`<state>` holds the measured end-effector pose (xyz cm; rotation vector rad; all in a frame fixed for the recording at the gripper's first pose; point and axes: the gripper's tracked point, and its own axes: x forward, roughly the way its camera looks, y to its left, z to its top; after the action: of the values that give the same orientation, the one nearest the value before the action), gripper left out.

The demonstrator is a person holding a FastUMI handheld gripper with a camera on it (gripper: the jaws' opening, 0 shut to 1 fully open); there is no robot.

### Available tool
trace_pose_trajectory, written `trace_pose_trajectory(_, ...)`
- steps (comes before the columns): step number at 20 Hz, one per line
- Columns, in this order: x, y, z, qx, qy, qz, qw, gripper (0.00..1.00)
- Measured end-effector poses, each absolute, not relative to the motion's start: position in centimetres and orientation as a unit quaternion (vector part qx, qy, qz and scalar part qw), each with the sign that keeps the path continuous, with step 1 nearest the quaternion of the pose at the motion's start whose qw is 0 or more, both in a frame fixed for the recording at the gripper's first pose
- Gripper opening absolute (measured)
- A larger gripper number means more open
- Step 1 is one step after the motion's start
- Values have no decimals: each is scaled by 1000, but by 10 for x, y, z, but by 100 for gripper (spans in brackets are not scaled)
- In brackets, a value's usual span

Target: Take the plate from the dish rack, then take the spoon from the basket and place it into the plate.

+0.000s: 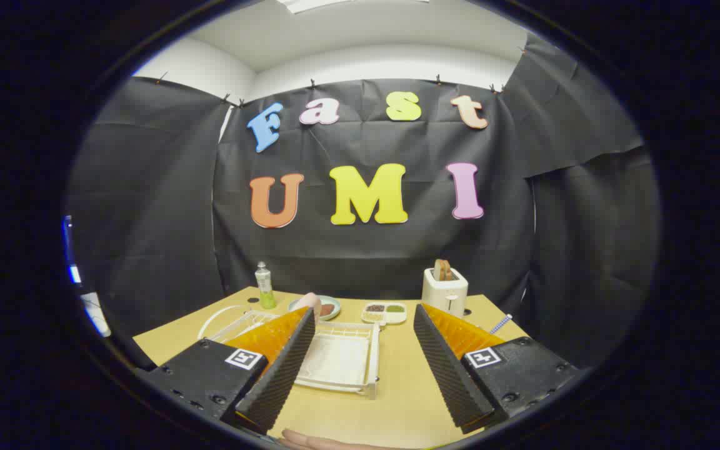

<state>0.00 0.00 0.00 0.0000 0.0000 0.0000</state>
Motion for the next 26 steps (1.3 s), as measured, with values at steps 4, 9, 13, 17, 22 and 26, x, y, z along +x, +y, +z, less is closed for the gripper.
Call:
trace_pose_trajectory(4, -9, 2, 8, 5, -2, -1, 1000, 100)
trace_pose_trajectory(9, -11, 4, 15, 11, 4, -5, 1000, 100)
trace_pose_trajectory(13, -1, 15, 12, 10, 12, -10, 1000, 100)
trace_pose_trajectory(17, 32, 35, 6, 9, 59, 3, 998, 100)
trace_pose_trajectory(22, 97, 71, -1, -17, 163, 23, 986, 100)
trace_pose_trajectory(26, 144, 98, -3, -40, 238, 20, 970, 100)
